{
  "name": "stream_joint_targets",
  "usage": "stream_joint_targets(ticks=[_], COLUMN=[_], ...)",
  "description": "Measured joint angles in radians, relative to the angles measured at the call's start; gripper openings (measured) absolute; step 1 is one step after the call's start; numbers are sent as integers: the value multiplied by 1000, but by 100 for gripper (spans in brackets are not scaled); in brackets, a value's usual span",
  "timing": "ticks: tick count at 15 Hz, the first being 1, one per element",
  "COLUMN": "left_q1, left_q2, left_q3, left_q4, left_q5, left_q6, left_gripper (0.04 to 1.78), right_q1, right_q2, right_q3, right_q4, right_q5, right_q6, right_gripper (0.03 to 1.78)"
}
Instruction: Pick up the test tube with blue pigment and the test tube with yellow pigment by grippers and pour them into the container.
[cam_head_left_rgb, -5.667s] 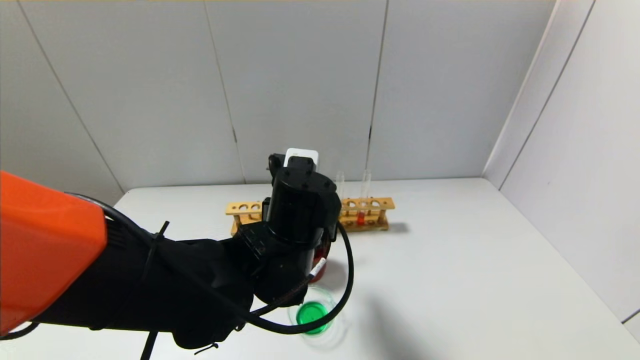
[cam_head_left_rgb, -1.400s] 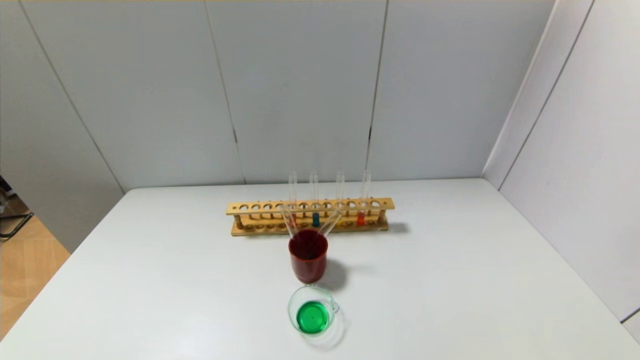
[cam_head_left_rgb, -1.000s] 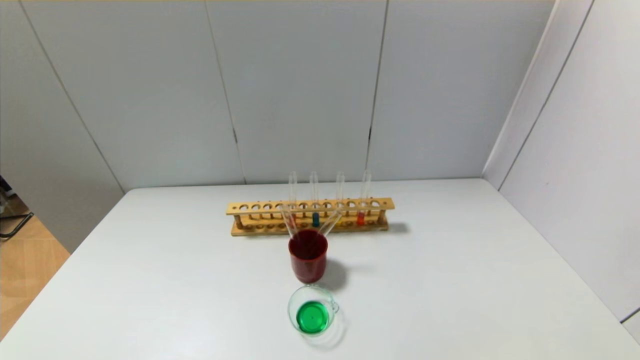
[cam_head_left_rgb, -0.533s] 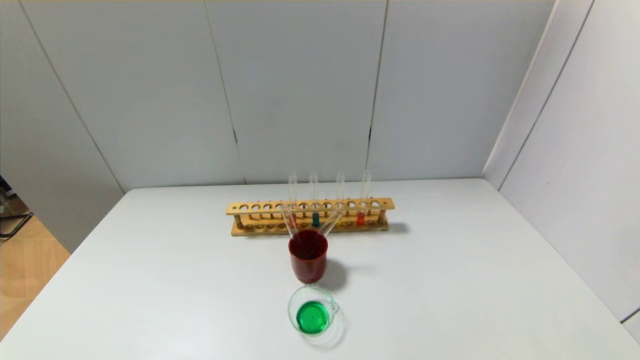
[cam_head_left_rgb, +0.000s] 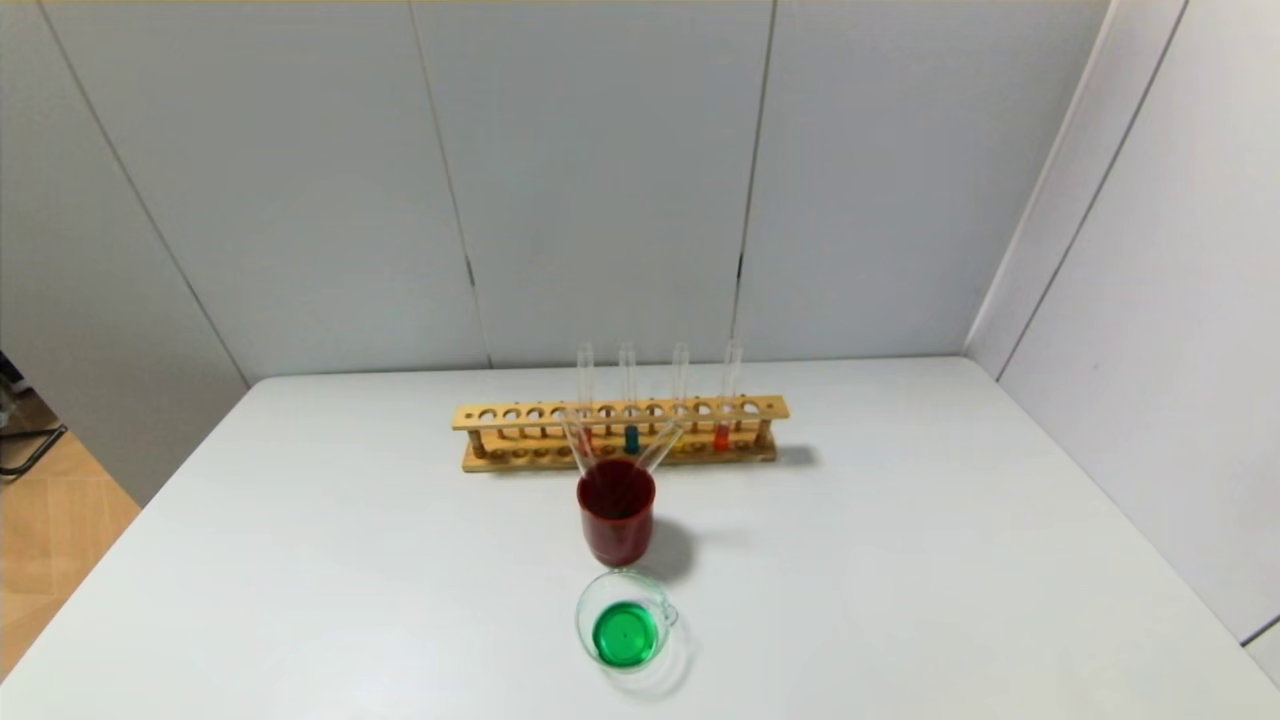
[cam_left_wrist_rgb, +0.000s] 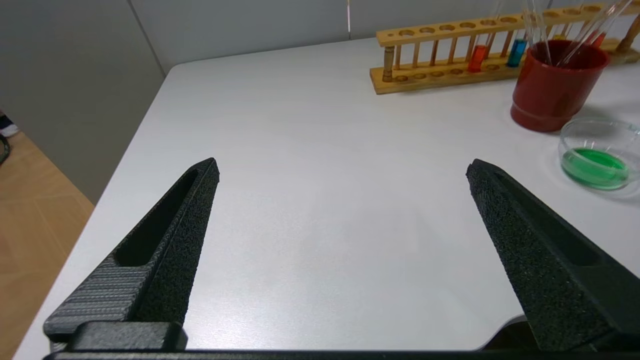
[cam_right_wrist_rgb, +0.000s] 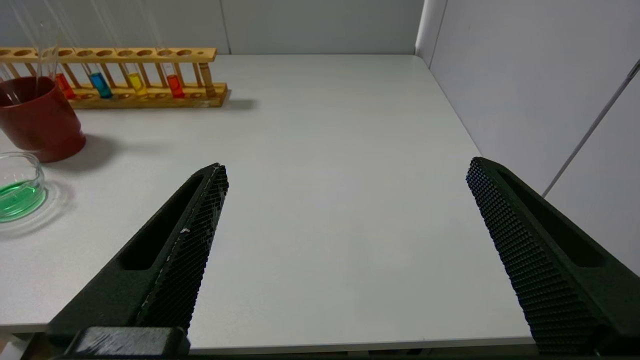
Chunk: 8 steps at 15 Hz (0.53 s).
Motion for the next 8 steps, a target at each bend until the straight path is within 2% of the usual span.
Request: stream_joint_targets(ticks=[4,8], left_q1=[-1,-1], left_q2=[0,0], left_q3=[0,0], left_q4=[0,0], left_q5=[34,35], left_q6=[-61,-63], left_gripper=[175,175], right_q1=[0,0], right_q2=[0,0], right_q3=[0,0], right_q4=[0,0], right_q5=[0,0], right_q6=[0,0], right_gripper=[174,174])
